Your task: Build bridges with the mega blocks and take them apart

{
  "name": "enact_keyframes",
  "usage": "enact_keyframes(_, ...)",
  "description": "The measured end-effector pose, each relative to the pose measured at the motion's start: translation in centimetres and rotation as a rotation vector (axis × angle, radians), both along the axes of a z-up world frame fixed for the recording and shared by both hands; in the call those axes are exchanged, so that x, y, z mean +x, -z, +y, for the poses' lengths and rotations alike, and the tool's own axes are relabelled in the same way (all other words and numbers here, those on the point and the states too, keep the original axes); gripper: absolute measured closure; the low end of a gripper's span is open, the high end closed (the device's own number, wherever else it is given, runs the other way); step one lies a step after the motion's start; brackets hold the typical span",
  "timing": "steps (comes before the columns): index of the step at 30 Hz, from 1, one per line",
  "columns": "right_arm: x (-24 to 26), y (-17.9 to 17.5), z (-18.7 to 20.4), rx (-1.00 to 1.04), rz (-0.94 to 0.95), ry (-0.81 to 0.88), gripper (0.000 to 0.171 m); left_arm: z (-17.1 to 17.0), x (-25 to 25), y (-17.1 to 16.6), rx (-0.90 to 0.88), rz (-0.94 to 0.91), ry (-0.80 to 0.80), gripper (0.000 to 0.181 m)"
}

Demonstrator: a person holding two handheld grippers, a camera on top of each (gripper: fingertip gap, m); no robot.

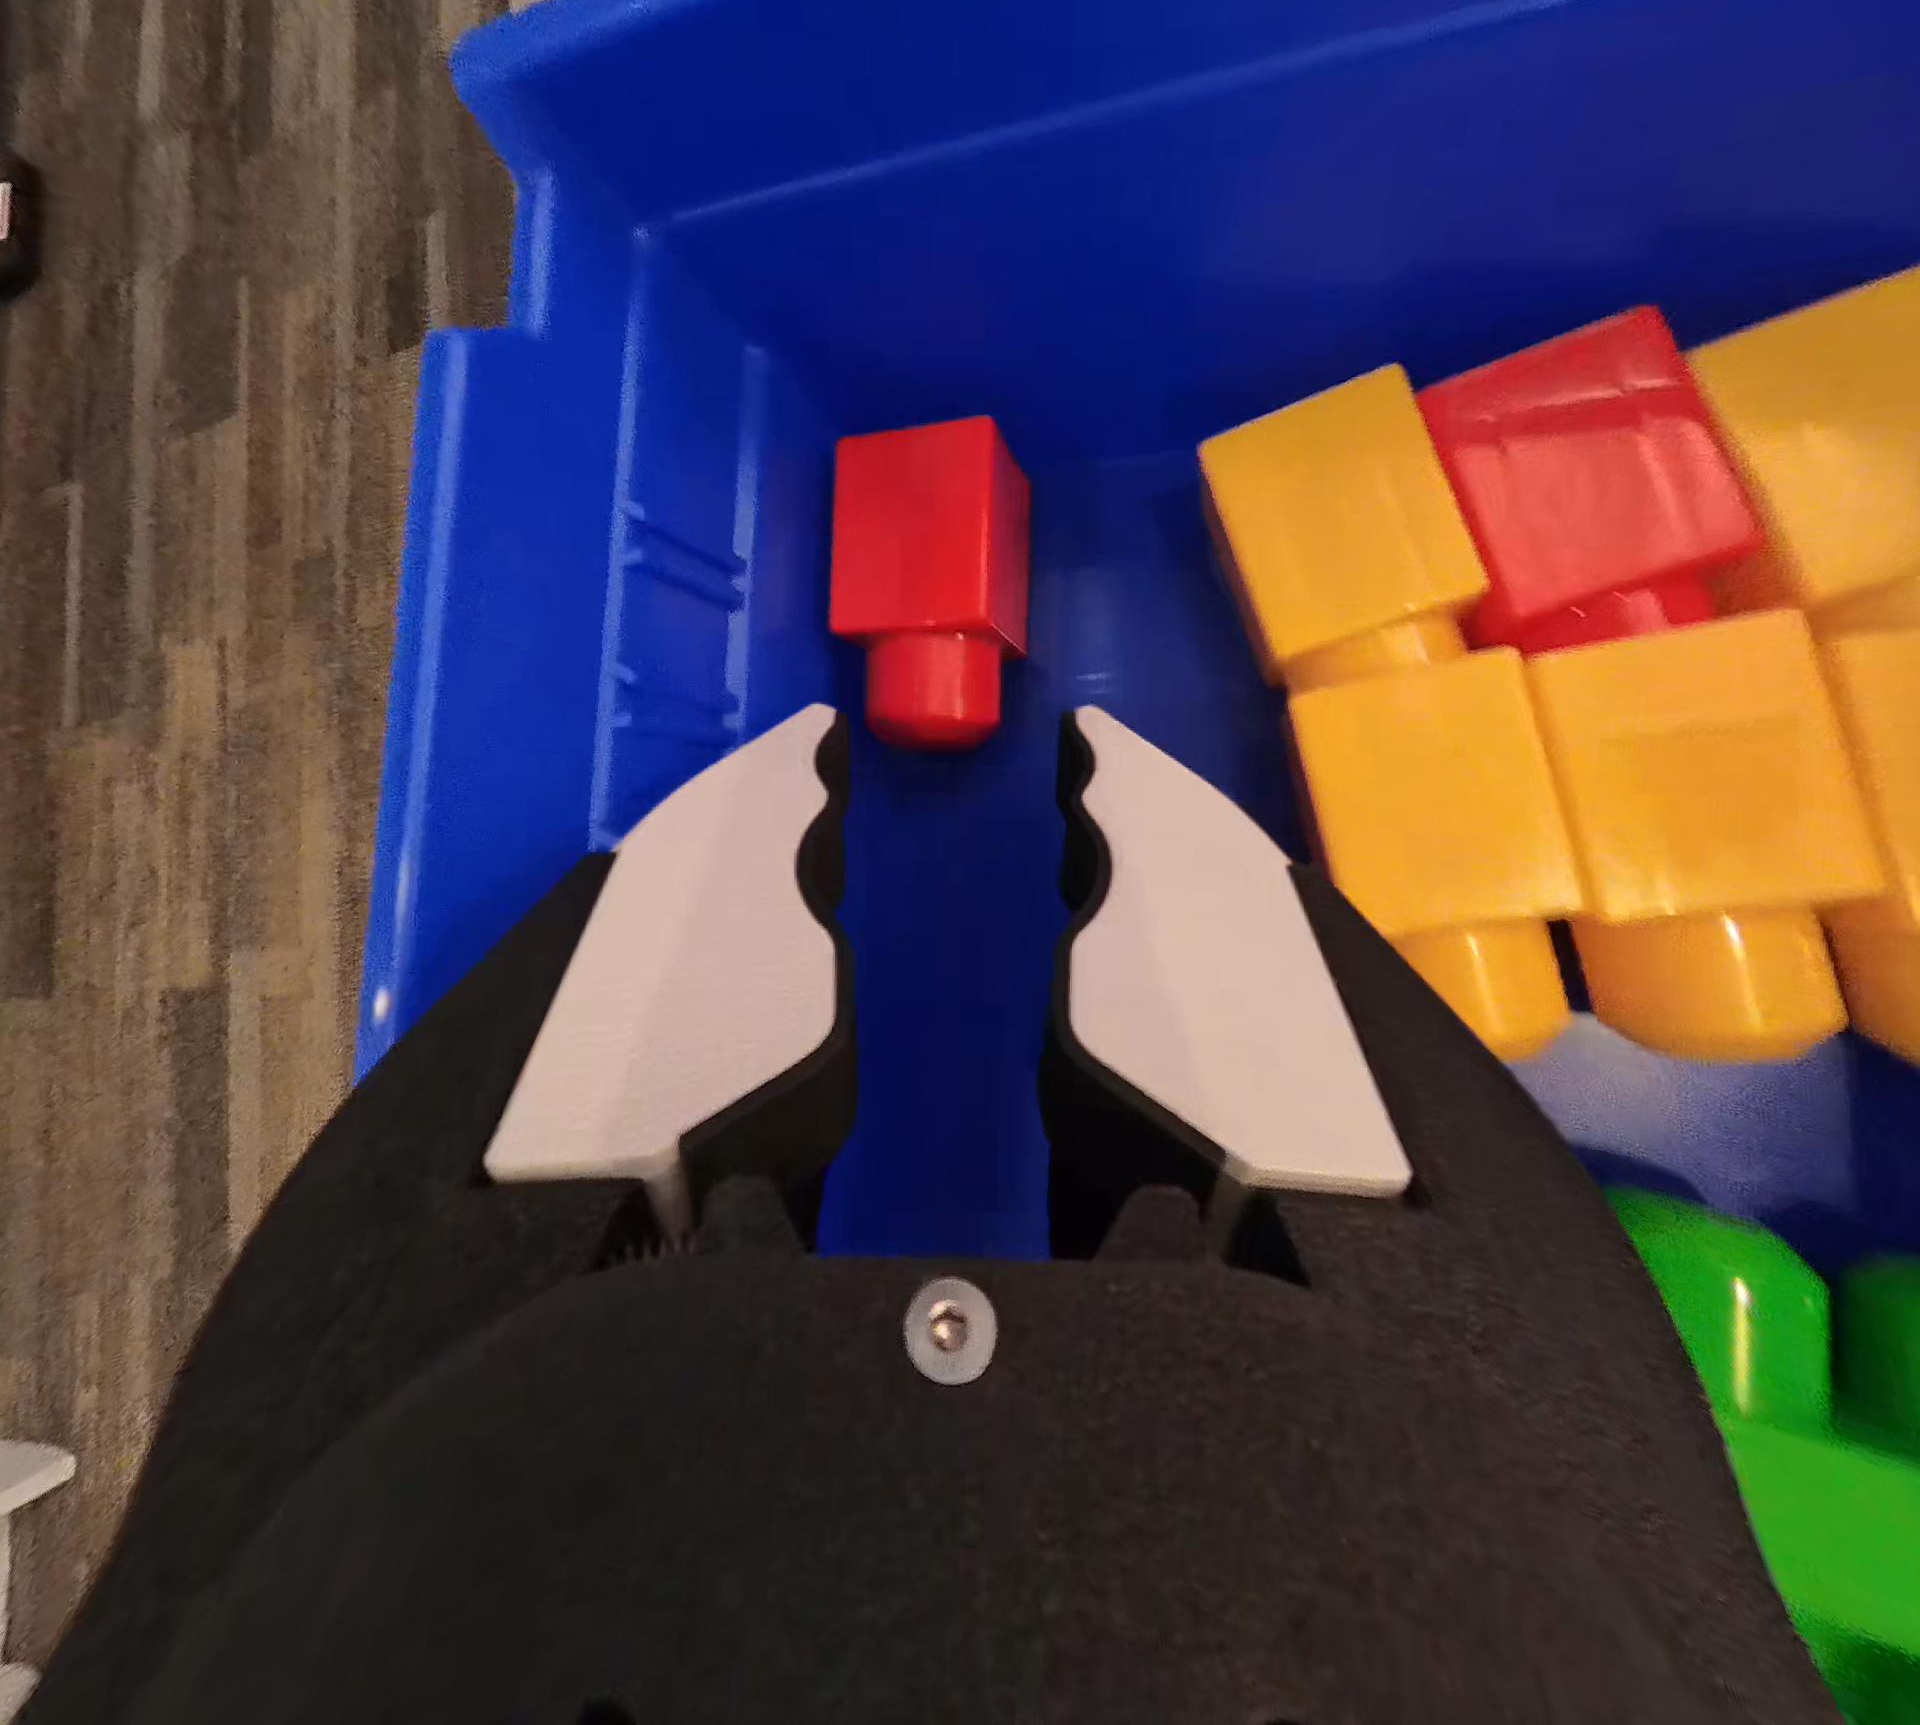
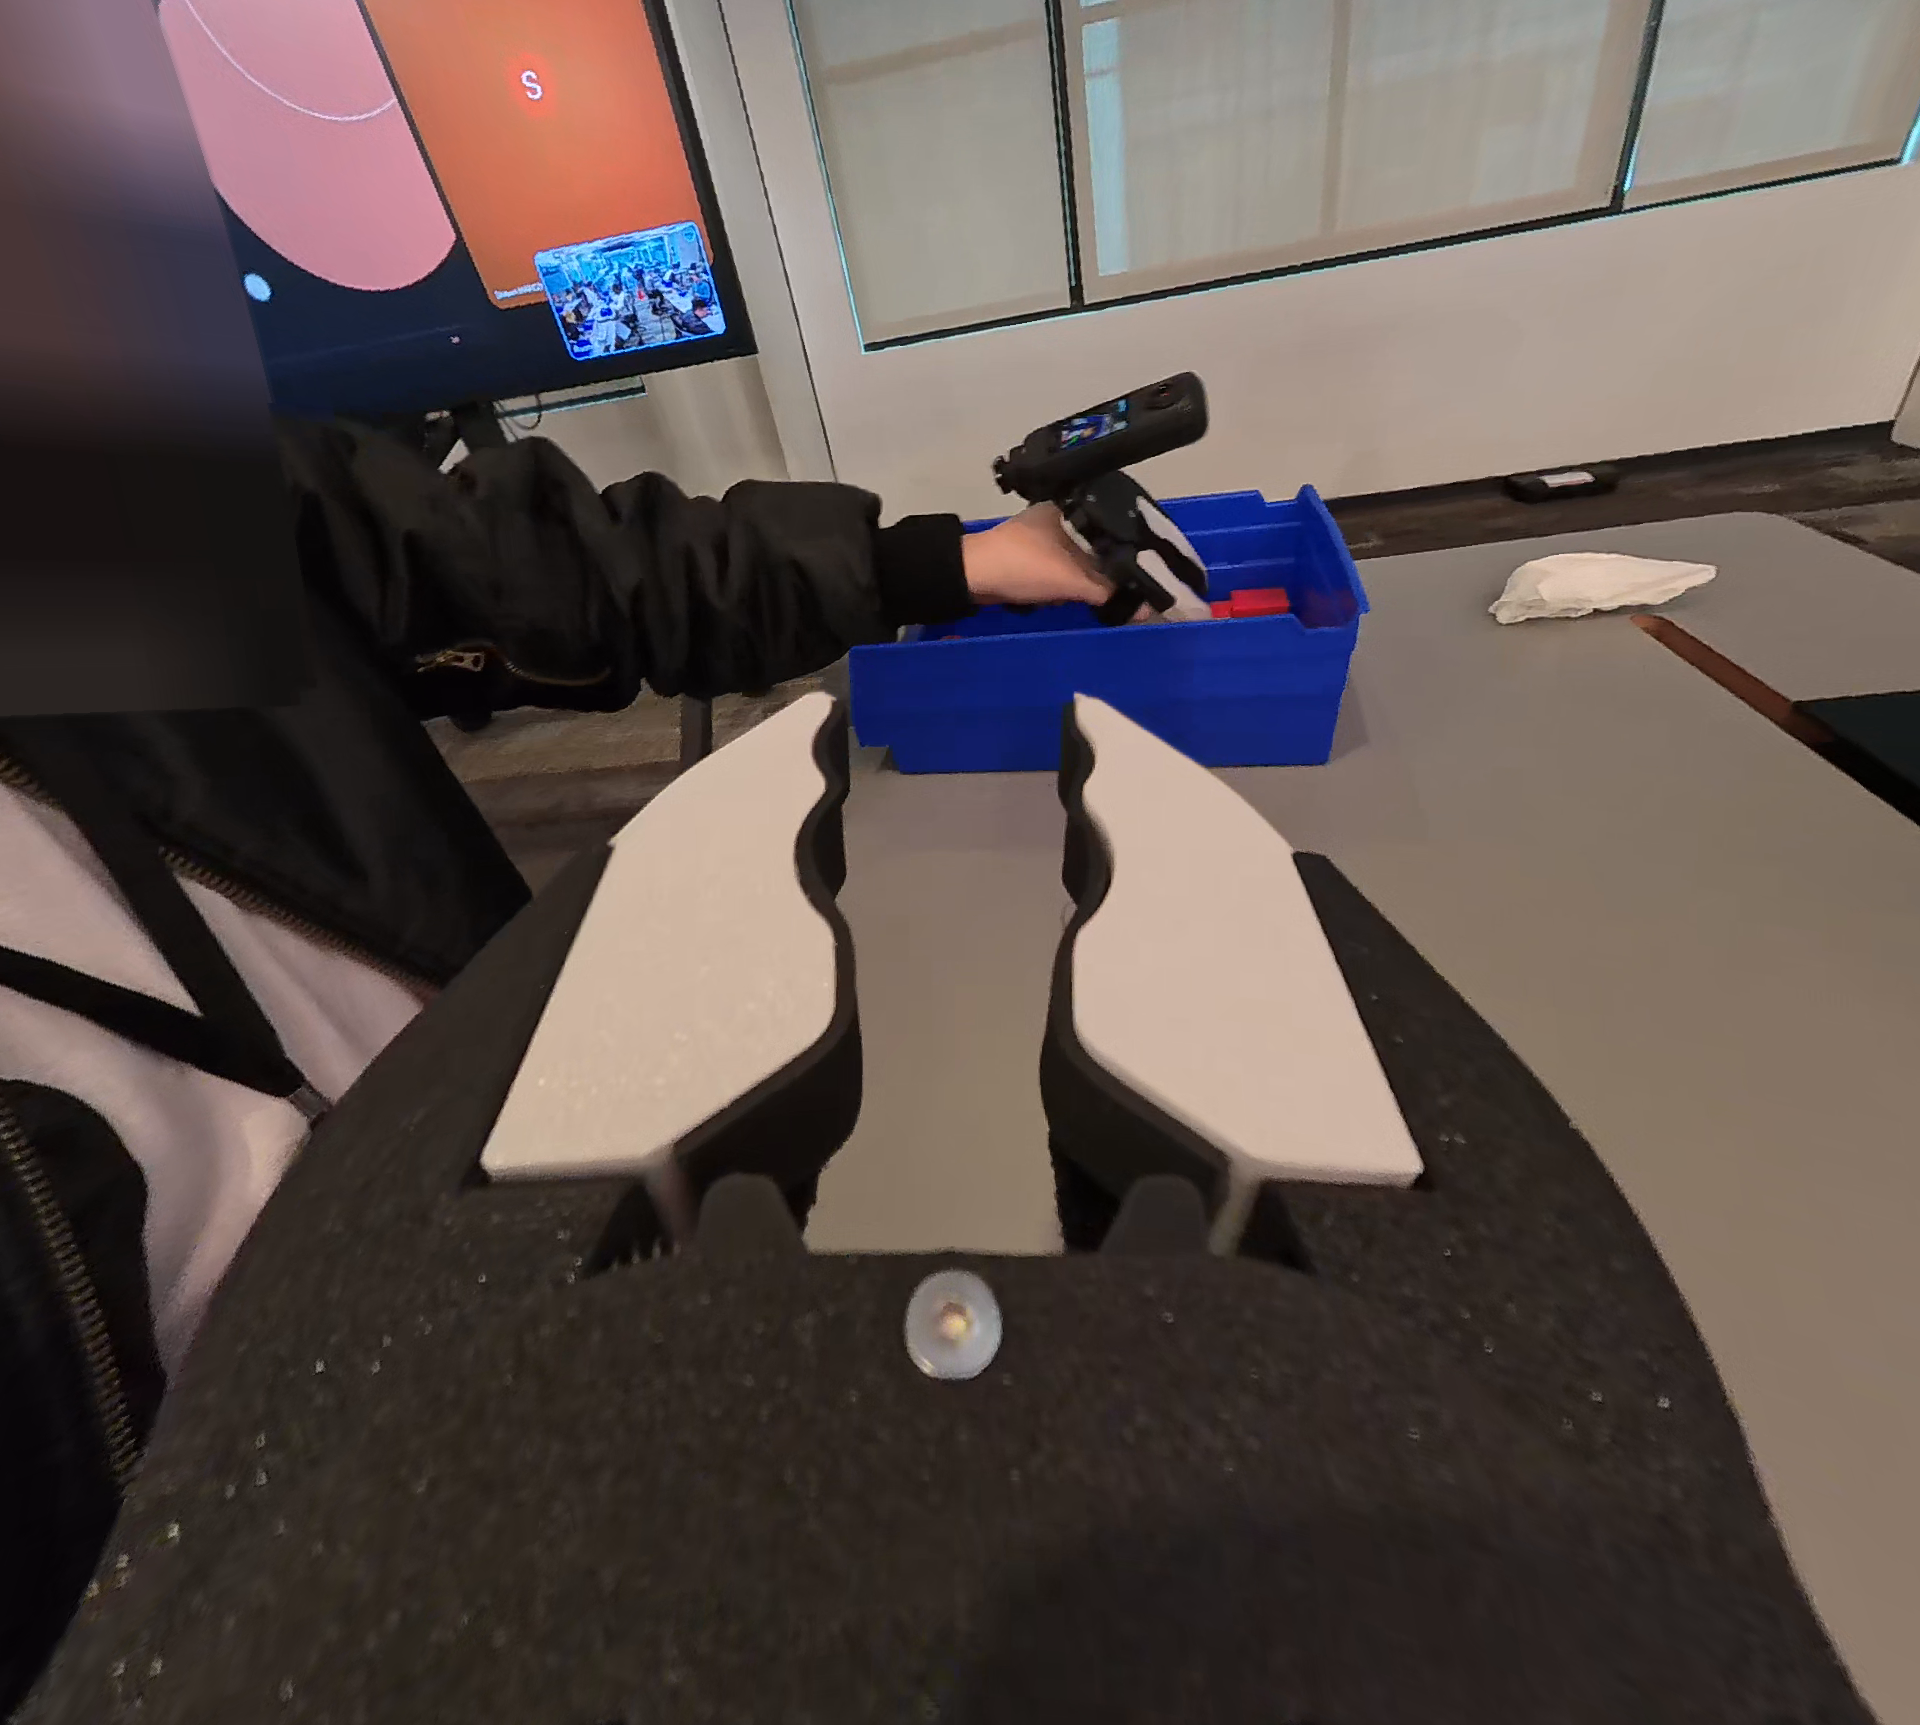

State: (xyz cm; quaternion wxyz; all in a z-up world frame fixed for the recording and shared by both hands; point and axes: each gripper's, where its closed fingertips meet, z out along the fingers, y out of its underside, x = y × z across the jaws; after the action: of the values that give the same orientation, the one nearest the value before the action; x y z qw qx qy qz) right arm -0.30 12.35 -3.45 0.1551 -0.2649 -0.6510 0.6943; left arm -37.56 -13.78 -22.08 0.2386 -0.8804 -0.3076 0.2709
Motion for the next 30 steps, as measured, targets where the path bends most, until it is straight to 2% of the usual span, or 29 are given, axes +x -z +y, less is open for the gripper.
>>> enact_keyframes(8,1.9,0.7,1.1,-0.007,0.001,-0.067,0.134,0.7,-1.6,0.3,-0.037,0.049,-0.046,0.145)
enact_keyframes(14,2.5,1.2,2.0,-0.013,-0.004,-0.09,0.134,1.0,-2.3,0.1,-0.202,0.211,0.008,0.146)
enact_keyframes(16,2.7,1.3,2.1,-0.021,-0.004,-0.104,0.134,1.2,-2.3,0.4,-0.196,0.186,0.002,0.15)
enact_keyframes(21,3.3,1.9,2.1,-0.021,-0.019,-0.129,0.134,1.2,-2.1,1.3,-0.113,0.048,-0.045,0.145)
enact_keyframes(25,3.6,2.5,1.9,-0.017,-0.037,-0.149,0.134,1.3,-1.9,1.7,-0.12,0.047,-0.012,0.149)
enact_keyframes(30,3.9,2.5,2.0,-0.026,-0.044,-0.16,0.135,1.2,-2.2,1.8,-0.098,0.014,-0.049,0.152)
